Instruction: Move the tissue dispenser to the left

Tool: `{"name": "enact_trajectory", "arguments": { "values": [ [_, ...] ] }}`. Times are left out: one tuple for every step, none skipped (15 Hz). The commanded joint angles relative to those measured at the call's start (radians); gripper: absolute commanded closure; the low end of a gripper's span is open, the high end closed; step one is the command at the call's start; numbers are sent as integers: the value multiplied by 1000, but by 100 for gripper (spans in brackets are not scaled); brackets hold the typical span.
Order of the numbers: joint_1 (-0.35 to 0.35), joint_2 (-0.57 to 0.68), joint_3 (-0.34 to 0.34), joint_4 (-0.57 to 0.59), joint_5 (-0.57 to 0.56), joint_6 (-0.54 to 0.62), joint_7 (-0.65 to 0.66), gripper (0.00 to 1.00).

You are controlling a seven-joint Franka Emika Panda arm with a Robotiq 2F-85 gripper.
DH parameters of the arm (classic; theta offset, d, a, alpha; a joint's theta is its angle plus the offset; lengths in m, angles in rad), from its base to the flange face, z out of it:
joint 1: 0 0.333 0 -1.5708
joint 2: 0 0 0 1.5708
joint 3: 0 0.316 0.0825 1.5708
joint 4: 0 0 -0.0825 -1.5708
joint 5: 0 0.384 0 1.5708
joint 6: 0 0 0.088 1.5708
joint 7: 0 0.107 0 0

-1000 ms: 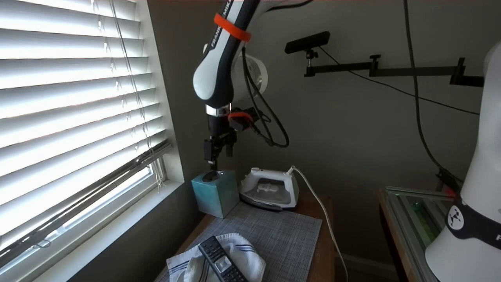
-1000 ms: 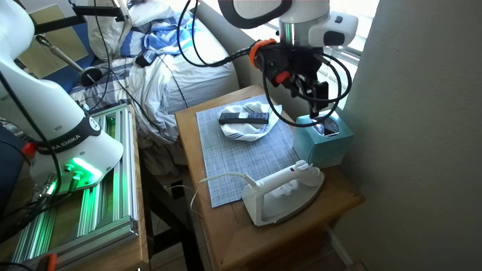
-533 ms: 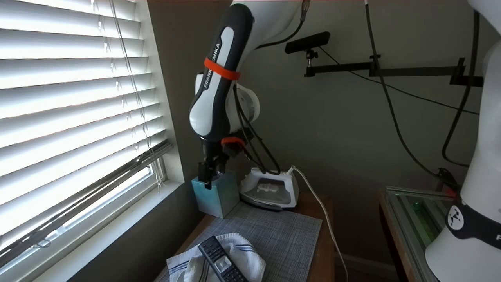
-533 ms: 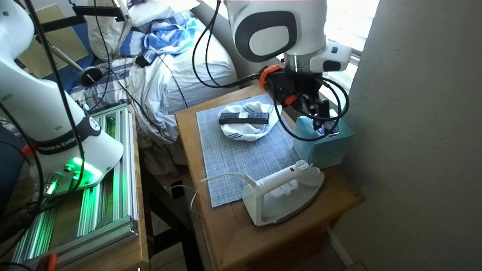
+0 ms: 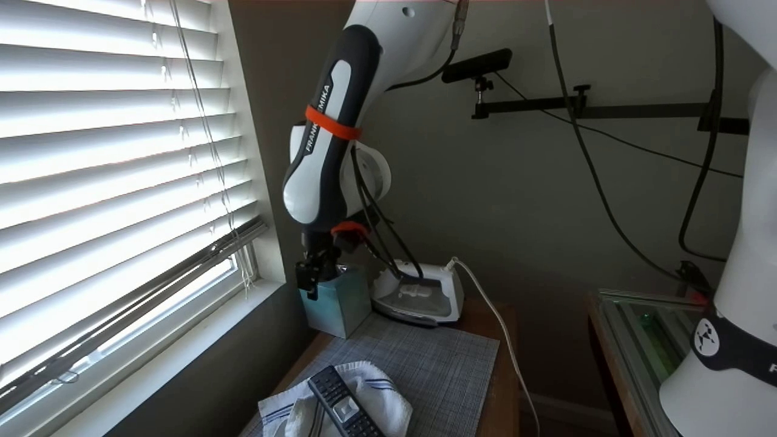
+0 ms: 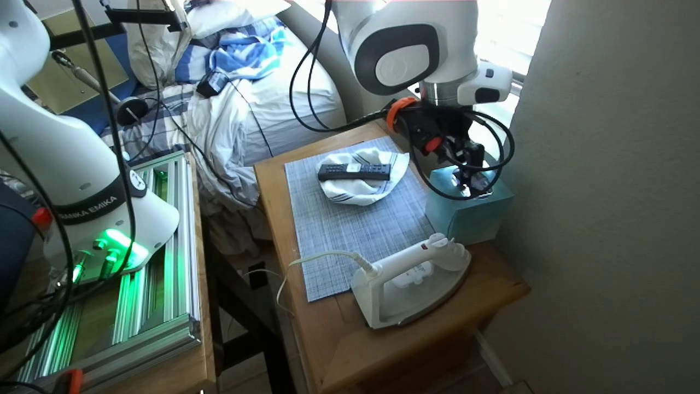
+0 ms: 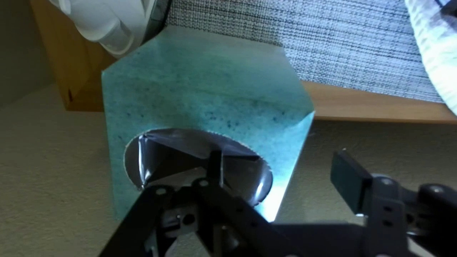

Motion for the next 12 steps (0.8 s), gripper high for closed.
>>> {"name": "enact_trajectory", "arguments": {
  "values": [
    [3,43,-6,52,-34,-2,31,46],
    [3,49,-7,60,-35,-5,33,50],
    [3,56,-8,67,-34,-7,35,57],
    [2,61,-8,72,-33,-9,36,66],
    [0,65,-7,78,-33,-12,35,72],
    [1,70,-8,83,-33,-14,37,79],
    [0,72,-7,85,-32,-17,37,87],
    [-3,72,-4,89,-32,-32,32,93],
    [1,76,-8,93,-34,-42,36,100],
    [0,76,-6,96,-32,-46,35,100],
    [1,72,-7,93,-33,-50,37,100],
    [-1,62,-4,86,-31,-65,34,100]
  ]
}}
